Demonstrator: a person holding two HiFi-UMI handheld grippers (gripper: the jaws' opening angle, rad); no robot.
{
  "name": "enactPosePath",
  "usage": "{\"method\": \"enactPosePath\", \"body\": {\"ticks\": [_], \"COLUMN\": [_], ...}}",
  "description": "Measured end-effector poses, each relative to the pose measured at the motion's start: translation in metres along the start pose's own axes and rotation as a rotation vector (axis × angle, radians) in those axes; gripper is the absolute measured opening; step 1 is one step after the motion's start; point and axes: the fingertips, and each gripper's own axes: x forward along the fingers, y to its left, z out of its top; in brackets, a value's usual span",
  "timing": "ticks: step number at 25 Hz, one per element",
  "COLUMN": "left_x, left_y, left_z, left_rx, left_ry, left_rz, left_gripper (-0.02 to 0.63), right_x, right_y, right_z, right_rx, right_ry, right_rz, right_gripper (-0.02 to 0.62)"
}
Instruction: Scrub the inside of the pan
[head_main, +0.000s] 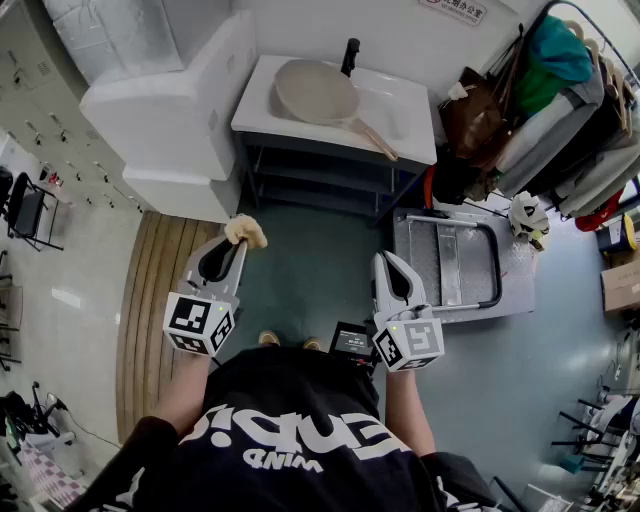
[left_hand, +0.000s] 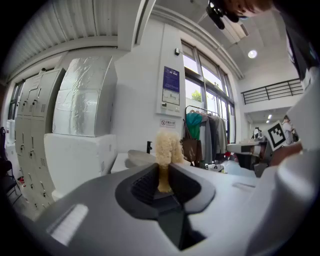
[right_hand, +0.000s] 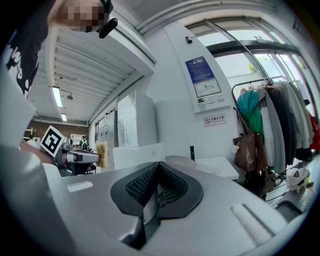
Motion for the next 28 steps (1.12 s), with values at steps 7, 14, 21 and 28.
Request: {"method": "enactPosePath", "body": {"ticks": [7,14,21,28], "left_x": [0.004,0.004,0.002,0.003], "left_y": [0.001,0.006,0.014,0.034], "left_z": [-0.001,-0.001,-0.001,-0.005], "left_rx": [0.003,0.007,0.037,0.031], "left_ry": [0.003,0.005,0.0,0.005], "left_rz": [-0.012,-0.042,-0.105,-0.114], "left_gripper": [0.057,0.057,0.057,0.057], "right_x": [0.007,0.011,0.013,0.023], "right_y": [0.003,0.015,0.031,0.042], "right_z": [0.0,0.005,0.013,0.006], "right_rx": [-0.004,0.001,-0.027,-0.045], "right_ry": [0.0,-0.01,-0.019,0.004], "right_rz": [0.007,0.007,-0.014,-0.03], "right_gripper": [0.009,0.009,0.009,0.009]}}
